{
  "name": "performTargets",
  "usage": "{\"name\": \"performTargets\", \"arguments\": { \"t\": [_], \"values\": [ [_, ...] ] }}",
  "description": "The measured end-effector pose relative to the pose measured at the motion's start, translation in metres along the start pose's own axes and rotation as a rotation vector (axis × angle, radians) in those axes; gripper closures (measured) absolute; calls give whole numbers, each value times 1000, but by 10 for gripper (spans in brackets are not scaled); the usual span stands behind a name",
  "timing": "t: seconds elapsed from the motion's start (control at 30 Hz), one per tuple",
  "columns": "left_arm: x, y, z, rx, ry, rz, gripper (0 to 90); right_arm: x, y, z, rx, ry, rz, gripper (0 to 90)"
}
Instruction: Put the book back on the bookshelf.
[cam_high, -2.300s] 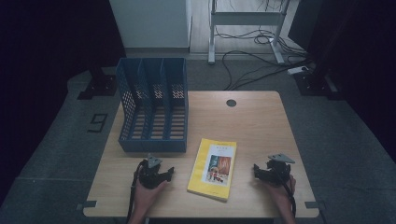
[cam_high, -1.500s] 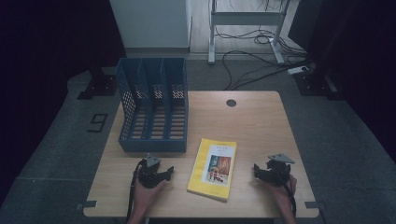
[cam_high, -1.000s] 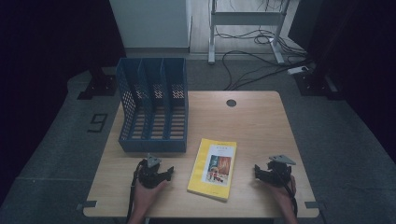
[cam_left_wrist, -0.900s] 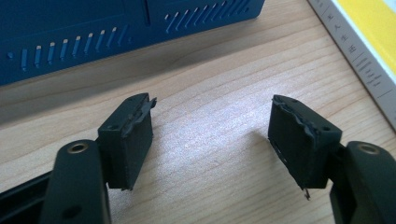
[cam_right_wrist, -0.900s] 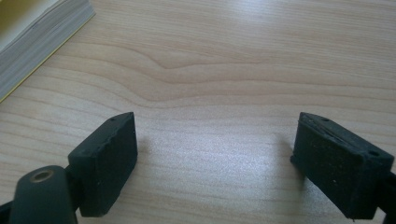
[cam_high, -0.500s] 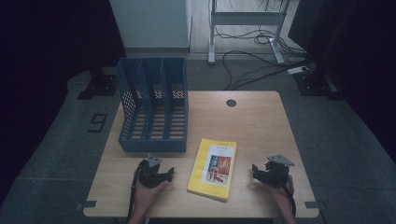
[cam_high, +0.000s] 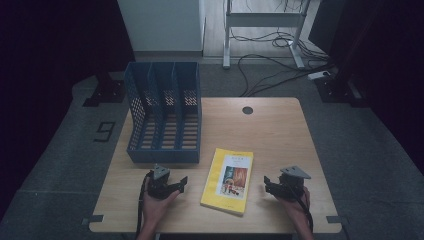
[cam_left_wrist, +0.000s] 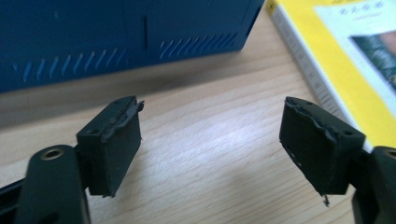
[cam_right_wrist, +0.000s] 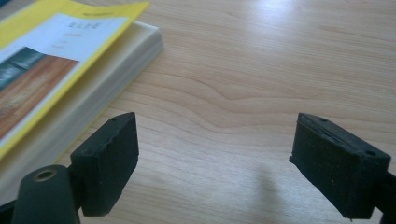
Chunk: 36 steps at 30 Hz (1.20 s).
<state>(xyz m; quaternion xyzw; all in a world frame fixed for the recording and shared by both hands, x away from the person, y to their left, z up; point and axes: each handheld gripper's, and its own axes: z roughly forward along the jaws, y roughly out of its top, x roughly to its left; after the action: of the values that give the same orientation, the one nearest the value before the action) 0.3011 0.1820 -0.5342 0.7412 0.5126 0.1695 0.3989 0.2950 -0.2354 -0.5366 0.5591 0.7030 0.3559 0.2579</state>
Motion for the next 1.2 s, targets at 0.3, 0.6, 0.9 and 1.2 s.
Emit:
{"name": "performTargets", "arguments": {
  "t": [0.3,0.6,0.9,1.2],
  "values": [
    [-23,15,5,-4,-83,35,231,20,6,-6,-24,63,2,159],
    [-41,28,10,-12,-119,84,233,40,23,-8,-82,106,0,173],
    [-49,18,22,22,-153,90,245,62,22,10,-56,158,-26,175],
    [-61,6,26,54,-187,112,246,68,8,21,0,166,-42,182]
  ]
}}
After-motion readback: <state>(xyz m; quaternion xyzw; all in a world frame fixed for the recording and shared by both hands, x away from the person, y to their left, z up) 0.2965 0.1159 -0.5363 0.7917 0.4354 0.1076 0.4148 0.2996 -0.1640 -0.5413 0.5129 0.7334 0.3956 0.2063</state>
